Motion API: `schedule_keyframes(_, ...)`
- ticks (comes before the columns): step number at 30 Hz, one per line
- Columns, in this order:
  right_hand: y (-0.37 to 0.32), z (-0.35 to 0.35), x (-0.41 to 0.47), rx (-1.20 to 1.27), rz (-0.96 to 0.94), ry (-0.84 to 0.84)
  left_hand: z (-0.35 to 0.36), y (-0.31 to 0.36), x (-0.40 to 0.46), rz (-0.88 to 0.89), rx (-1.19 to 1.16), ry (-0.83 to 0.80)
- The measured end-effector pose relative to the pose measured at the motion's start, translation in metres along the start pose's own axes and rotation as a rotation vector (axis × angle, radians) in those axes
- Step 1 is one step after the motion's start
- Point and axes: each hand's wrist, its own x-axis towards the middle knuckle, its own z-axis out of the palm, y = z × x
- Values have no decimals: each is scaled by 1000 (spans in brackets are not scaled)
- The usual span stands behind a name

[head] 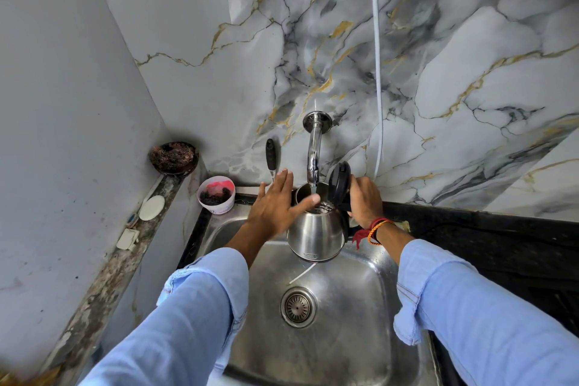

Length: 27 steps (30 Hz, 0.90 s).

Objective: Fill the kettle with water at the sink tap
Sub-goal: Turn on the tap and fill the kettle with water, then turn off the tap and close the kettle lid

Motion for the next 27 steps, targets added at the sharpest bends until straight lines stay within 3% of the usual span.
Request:
schedule_keyframes(2, 1, 1, -1, -9, 1, 5, -8, 11, 13, -8, -182, 51)
schedule_keyframes(6, 5, 2, 0, -20, -5, 15, -20, 31, 33, 52, -312, 68)
schedule_keyframes(13, 5, 2, -1, 19, 16, 34, -13, 56, 40, -193, -202, 231)
schedule_keyframes(18, 16, -2, -6, 20, -2, 34, -14, 50, 28, -170, -280, 227)
schedule_keyframes(22, 29, -15, -14, -34, 35, 60, -2, 53, 3, -293, -541, 52)
schedule_keyframes(24, 34, -25, -18, -78, 51, 55, 2, 56, -6, -210, -512, 12)
schedule_keyframes(27, 38, -39, -21, -190, 59, 54, 7, 71, -14, 70, -339, -12)
